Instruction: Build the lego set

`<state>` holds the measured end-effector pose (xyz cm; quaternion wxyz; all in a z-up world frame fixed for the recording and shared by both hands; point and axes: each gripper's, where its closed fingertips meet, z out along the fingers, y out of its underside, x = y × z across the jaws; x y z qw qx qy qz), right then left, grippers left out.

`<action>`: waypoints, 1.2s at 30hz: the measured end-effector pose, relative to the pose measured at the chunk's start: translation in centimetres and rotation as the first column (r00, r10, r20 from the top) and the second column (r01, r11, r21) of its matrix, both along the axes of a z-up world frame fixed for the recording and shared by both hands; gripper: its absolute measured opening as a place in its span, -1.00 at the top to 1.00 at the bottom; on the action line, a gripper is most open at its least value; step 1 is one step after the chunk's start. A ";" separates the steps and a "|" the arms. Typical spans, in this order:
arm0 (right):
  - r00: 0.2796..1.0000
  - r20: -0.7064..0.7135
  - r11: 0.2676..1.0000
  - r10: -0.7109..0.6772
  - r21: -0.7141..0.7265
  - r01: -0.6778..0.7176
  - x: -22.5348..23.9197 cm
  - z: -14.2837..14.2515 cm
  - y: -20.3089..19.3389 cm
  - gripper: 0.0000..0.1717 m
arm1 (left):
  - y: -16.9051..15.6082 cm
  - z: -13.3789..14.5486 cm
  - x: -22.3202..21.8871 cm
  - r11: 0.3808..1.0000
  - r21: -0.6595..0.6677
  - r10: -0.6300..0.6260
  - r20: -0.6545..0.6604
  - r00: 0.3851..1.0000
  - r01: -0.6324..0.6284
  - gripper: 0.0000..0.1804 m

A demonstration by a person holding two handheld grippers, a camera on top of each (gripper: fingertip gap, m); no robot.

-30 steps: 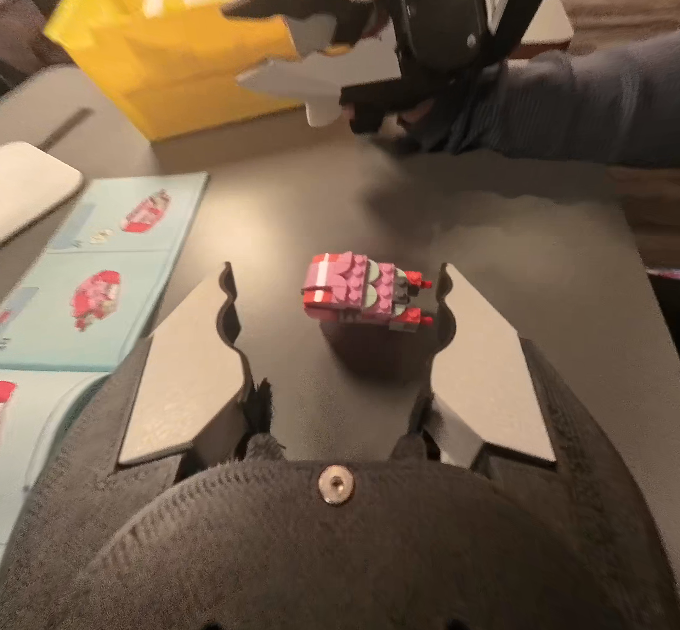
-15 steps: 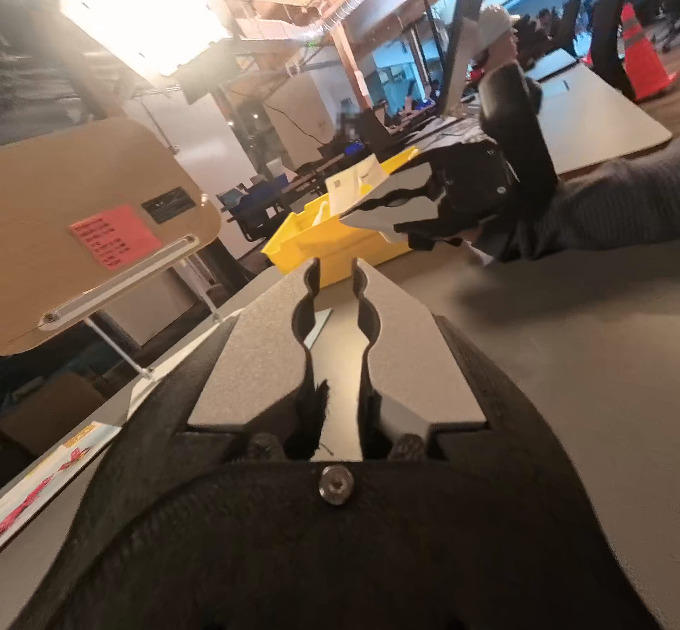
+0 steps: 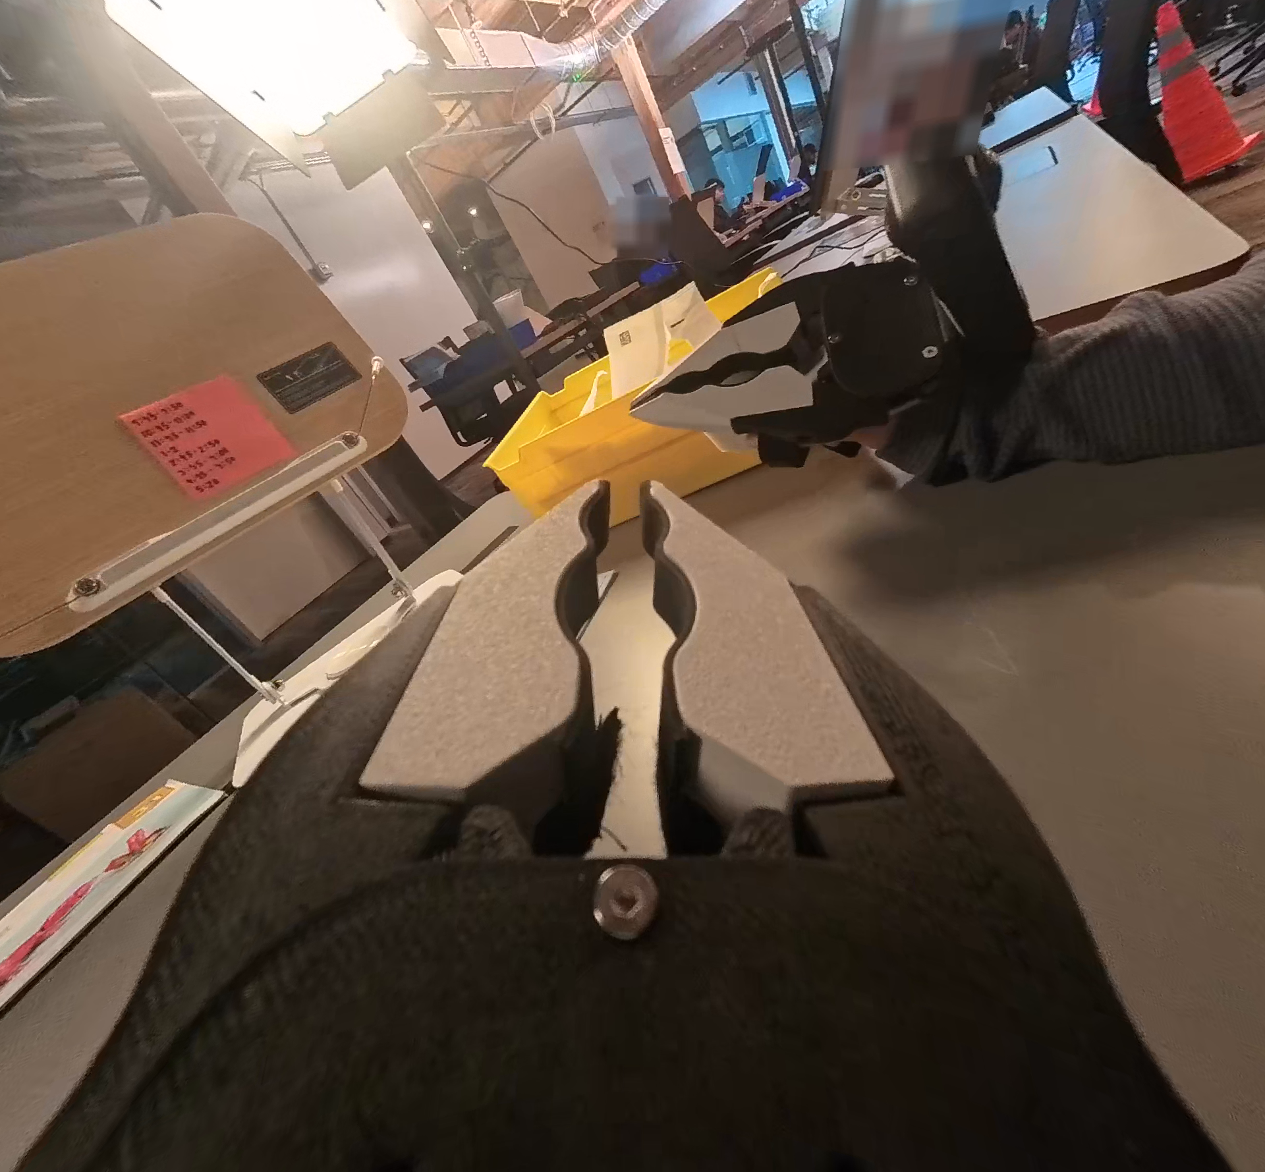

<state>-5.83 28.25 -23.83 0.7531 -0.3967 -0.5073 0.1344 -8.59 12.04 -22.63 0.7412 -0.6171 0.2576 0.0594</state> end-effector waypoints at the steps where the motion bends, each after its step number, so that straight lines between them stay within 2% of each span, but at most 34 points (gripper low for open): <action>1: 1.000 -0.004 1.000 -0.003 -0.003 0.002 0.1 0.0 0.1 1.00 | 0.0 0.0 0.0 1.000 0.000 -0.001 0.001 1.000 0.001 0.92; 4: 1.000 -0.003 1.000 -0.007 0.000 0.007 0.1 0.0 0.2 1.00 | 0.0 0.0 0.0 1.000 -0.002 -0.004 0.003 1.000 0.004 0.92; 13: 0.988 0.141 0.983 -0.058 0.178 0.033 -1.3 -1.4 -0.7 1.00 | 0.0 -0.1 -0.1 1.000 -0.004 -0.005 0.021 1.000 0.005 0.92; 21: 0.987 0.151 0.987 -0.050 0.158 0.026 -1.4 -1.9 -0.7 1.00 | 0.0 0.0 0.0 1.000 -0.005 -0.018 0.039 0.999 0.018 0.92; 22: 0.985 0.159 0.988 -0.063 0.151 0.039 -1.4 -2.1 -0.4 1.00 | 0.0 0.0 -0.1 1.000 -0.005 -0.015 0.040 0.999 0.015 0.92; 26: 0.949 0.175 0.957 -0.263 0.174 0.233 -1.4 -2.2 2.1 1.00 | 0.2 -0.2 -0.9 1.000 -0.018 0.002 0.078 0.997 0.000 0.93; 30: 0.951 0.103 0.954 -0.291 0.112 0.279 -2.5 -1.3 1.7 1.00 | 0.2 0.1 -1.3 1.000 -0.019 -0.011 0.143 0.990 0.014 0.93; 36: 0.936 0.118 0.934 -0.333 0.175 0.310 -4.3 -1.2 1.2 1.00 | 0.3 -0.1 -1.8 1.000 -0.022 -0.005 0.192 0.981 0.010 0.93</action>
